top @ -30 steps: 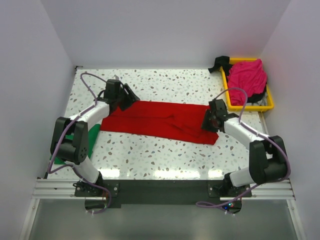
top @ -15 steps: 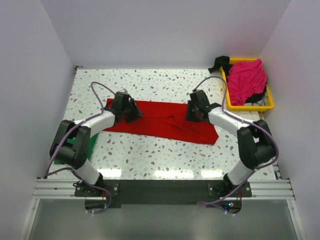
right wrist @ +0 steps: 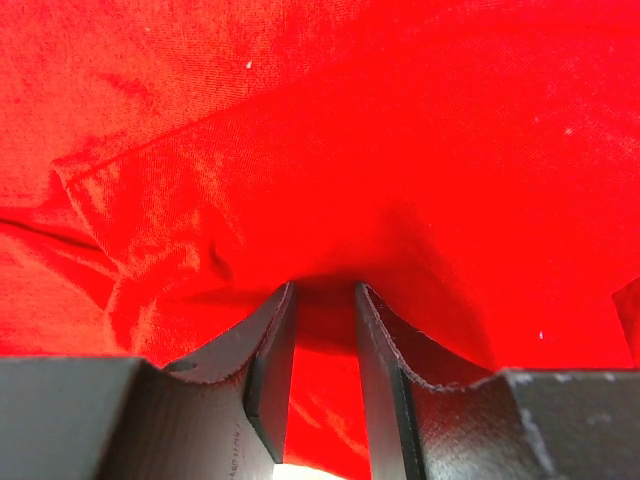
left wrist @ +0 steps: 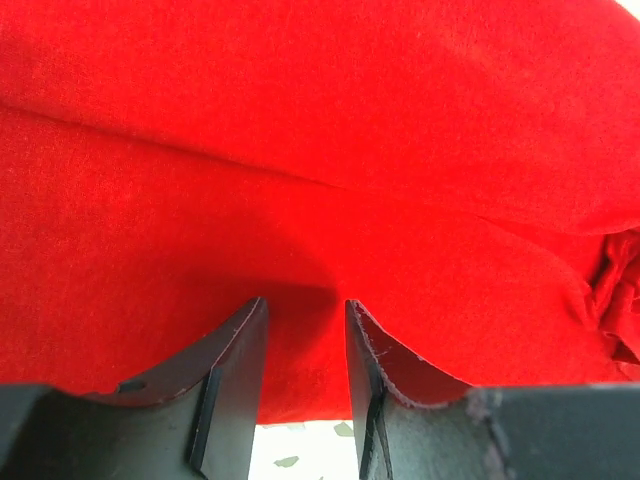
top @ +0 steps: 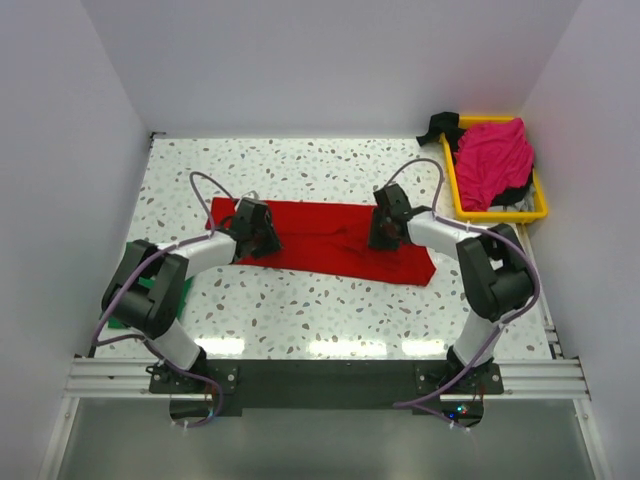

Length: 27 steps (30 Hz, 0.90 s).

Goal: Fold and stack the t-shirts
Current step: Fold the tshirt

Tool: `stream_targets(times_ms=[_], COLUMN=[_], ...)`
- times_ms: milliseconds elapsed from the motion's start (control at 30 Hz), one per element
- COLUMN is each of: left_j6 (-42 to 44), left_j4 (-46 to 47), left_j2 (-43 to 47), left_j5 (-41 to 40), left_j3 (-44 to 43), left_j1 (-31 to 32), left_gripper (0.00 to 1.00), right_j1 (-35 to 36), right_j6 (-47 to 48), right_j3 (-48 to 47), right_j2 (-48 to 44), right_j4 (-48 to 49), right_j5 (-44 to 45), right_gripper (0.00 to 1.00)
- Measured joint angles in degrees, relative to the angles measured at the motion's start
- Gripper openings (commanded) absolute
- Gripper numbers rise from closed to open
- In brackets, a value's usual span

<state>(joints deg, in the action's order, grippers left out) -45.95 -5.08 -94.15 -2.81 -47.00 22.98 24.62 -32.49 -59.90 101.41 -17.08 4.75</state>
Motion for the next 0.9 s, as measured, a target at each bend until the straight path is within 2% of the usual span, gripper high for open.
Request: stream_targets(times_ms=[267, 500, 700, 900], left_j6=[0.1, -1.4, -4.5, -8.2], left_j4=[1.9, 2.5, 2.2, 1.6], left_j2=[0.1, 0.2, -0.1, -5.8], left_j5=[-2.2, -2.5, -1.5, 1.4], left_j3=[0.8, 1.2, 0.7, -5.8], left_j1=[1.6, 5.8, 12.8, 19.5], left_gripper=[0.42, 0.41, 0.42, 0.42], right_j1=[-1.9, -3.9, -4.1, -4.1], right_j6=[1.0, 4.4, 9.4, 14.2], right_j3=[-9.4, -27.1, -41.6, -58.8], right_j2=[7.1, 18.7, 27.5, 38.0], right_j4=[-2.0, -7.8, -12.2, -16.0], right_j5=[0.3, 2.3, 3.5, 1.8], right_gripper=[0.34, 0.36, 0.41, 0.43])
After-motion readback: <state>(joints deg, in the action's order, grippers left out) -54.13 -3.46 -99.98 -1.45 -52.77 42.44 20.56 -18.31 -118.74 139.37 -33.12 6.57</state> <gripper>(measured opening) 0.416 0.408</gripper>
